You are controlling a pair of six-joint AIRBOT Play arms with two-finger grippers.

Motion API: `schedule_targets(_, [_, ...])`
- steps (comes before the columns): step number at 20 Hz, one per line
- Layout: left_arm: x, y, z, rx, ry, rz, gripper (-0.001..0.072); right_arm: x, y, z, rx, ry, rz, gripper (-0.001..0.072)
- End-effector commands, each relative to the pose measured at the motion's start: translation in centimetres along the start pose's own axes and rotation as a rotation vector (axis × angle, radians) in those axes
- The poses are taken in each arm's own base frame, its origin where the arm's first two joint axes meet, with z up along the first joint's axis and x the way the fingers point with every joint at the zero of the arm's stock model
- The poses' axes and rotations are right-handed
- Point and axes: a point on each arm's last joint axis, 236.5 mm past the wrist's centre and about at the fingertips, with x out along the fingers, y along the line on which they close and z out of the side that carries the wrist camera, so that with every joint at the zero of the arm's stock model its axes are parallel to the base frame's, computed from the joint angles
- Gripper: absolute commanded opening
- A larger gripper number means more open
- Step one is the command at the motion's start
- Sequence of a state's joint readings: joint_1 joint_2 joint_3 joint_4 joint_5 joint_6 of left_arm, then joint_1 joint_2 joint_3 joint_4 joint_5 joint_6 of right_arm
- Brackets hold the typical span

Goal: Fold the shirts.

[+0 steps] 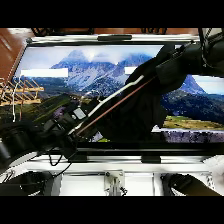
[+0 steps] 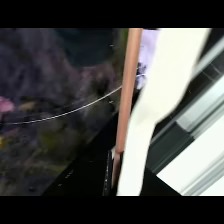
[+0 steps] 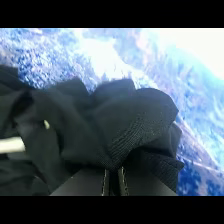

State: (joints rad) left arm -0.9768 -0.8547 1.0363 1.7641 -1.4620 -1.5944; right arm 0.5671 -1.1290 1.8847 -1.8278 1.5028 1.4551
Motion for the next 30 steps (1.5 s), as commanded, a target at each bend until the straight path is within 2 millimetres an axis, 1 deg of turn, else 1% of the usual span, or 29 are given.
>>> schedule_targets(1, [2.1, -1.9, 0.1, 0.041, 0.082, -0.046, 0.0047, -0.2, 0.1, 1.0, 0.009, -0.044, 0.006, 0.0097])
schedule_targets(2, [2.4, -1.8, 0.0, 0.05, 0.092, -0.037, 0.0047, -0.4, -0.5, 0.9, 0.005, -0.043, -0.018, 0.0096])
schedule_targets(3, [2.2, -1.1, -0.1, 0.057, 0.095, -0.01, 0.0047, -0.7, -1.4, 0.8, 0.002, -0.046, -0.052, 0.0096])
schedule_targets(4, [1.6, 0.3, -0.5, 0.059, 0.111, 0.041, 0.0047, -1.2, -2.5, 0.7, -0.002, -0.049, -0.095, 0.0097])
schedule_targets(5, [0.4, 2.0, -1.0, 0.055, 0.129, 0.1, 0.0047, -1.9, -3.6, 0.6, -0.001, -0.054, -0.138, 0.0097])
schedule_targets(6, [-1.0, 3.2, -1.3, 0.053, 0.13, 0.134, 0.0047, -2.5, -4.6, 0.5, -0.001, -0.058, -0.176, 0.0097])
schedule_targets(8, [-3.6, 4.3, -1.1, 0.022, 0.083, 0.143, 0.0047, -3.5, -6.0, 0.3, 0.003, -0.066, -0.231, 0.0096])
schedule_targets(9, [-4.8, 4.5, -1.1, 0.009, 0.061, 0.141, 0.0047, -3.7, -6.3, 0.2, 0.003, -0.063, -0.242, 0.0096])
schedule_targets(10, [-5.4, 4.4, -1.2, 0.002, 0.052, 0.129, 0.0047, -3.7, -6.5, 0.0, 0.004, -0.056, -0.249, 0.0096])
schedule_targets(13, [-6.4, 3.9, -3.1, -0.009, 0.091, 0.102, 0.0047, -3.7, -6.5, -0.2, 0.004, -0.047, -0.252, 0.0096])
schedule_targets(15, [-7.0, 2.9, -3.4, 0.013, 0.071, 0.053, 0.0047, -3.7, -6.5, -0.2, 0.005, -0.047, -0.252, 0.0096])
schedule_targets(17, [-7.2, 1.6, -3.4, 0.026, 0.057, -0.004, 0.0047, -3.7, -6.5, 0.0, 0.024, -0.061, -0.252, 0.0096])
schedule_targets(18, [-7.2, 1.4, -3.4, 0.028, 0.057, -0.013, 0.0047, -3.7, -6.5, 0.2, 0.037, -0.069, -0.252, 0.0097])
schedule_targets(22, [-6.9, 1.6, -3.3, 0.028, 0.057, -0.001, 0.0047, -3.7, -6.3, 0.3, 0.059, -0.076, -0.24, 0.0096])
schedule_targets(25, [-5.5, 0.7, -2.5, 0.04, 0.033, -0.027, 0.0048, -3.5, -5.5, 0.4, 0.07, -0.081, -0.204, 0.0097])
schedule_targets(28, [-3.6, -1.5, -1.6, 0.054, 0.021, -0.103, 0.0047, -3.5, -5.5, 0.4, 0.07, -0.081, -0.205, 0.0096])
schedule_targets(30, [-2.2, -2.4, -1.1, 0.057, 0.015, -0.13, 0.0047, -3.5, -5.2, 0.5, 0.08, -0.083, -0.193, 0.0096])
